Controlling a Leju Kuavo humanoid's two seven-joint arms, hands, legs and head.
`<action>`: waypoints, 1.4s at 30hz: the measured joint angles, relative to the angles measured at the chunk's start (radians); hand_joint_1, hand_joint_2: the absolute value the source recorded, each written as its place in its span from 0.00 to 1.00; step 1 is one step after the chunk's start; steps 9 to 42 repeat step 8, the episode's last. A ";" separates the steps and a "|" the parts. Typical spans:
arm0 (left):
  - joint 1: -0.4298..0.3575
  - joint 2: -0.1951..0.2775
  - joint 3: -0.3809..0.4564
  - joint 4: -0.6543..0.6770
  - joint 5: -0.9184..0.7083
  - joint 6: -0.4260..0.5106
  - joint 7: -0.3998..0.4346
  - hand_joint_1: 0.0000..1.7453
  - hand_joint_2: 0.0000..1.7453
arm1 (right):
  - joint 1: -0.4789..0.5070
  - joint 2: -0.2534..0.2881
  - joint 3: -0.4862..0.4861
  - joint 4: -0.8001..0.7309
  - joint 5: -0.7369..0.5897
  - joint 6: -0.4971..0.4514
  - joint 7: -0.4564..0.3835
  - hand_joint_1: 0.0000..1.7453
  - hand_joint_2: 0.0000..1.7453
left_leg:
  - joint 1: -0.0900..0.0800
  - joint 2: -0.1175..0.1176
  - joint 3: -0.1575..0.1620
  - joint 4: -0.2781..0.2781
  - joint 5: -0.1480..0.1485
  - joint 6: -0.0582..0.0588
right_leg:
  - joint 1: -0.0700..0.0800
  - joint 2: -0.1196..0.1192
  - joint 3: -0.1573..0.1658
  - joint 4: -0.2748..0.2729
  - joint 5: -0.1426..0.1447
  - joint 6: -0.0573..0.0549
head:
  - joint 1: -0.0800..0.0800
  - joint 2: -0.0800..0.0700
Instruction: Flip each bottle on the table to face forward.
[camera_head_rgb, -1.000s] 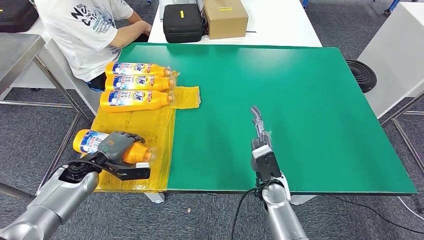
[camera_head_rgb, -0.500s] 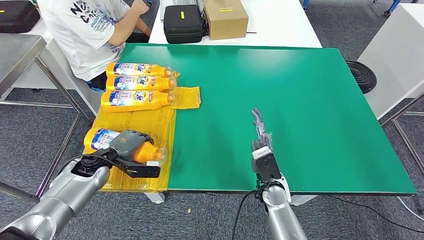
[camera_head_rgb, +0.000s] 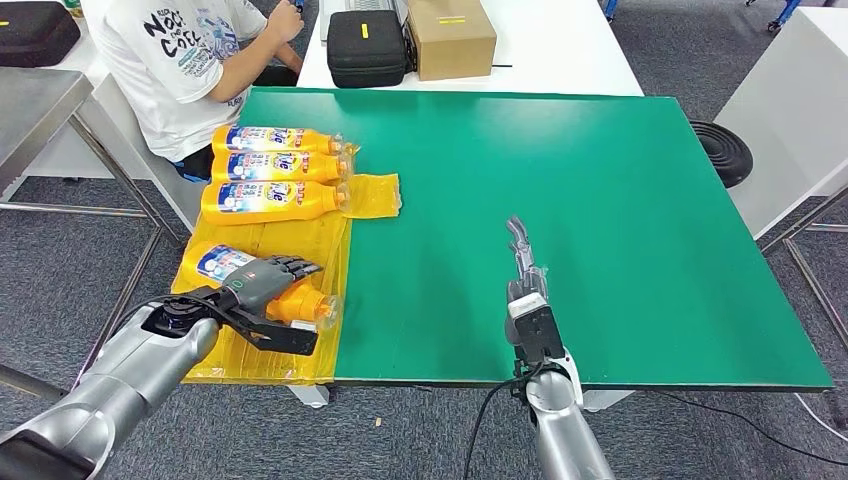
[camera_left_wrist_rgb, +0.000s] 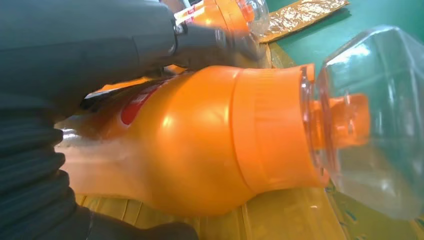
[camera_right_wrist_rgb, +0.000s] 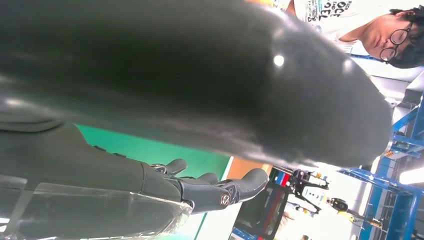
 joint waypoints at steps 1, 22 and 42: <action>-0.001 0.000 -0.002 0.004 0.003 0.000 -0.001 0.00 1.00 | 0.000 0.000 -0.001 0.000 0.000 0.000 0.000 0.00 0.00 | 0.000 0.000 0.000 0.000 0.000 0.000 | 0.000 0.000 0.000 0.000 0.000 0.000 | 0.000 0.000; -0.010 -0.003 -0.015 0.022 0.013 0.001 -0.004 0.00 1.00 | 0.000 0.000 -0.009 0.000 -0.003 0.000 -0.001 0.00 0.00 | 0.000 0.000 0.000 0.000 0.000 0.000 | -0.001 0.000 0.001 0.000 0.000 0.000 | 0.000 0.000; -0.010 -0.003 -0.015 0.022 0.013 0.001 -0.004 0.00 1.00 | 0.000 0.000 -0.009 0.000 -0.003 0.000 -0.001 0.00 0.00 | 0.000 0.000 0.000 0.000 0.000 0.000 | -0.001 0.000 0.001 0.000 0.000 0.000 | 0.000 0.000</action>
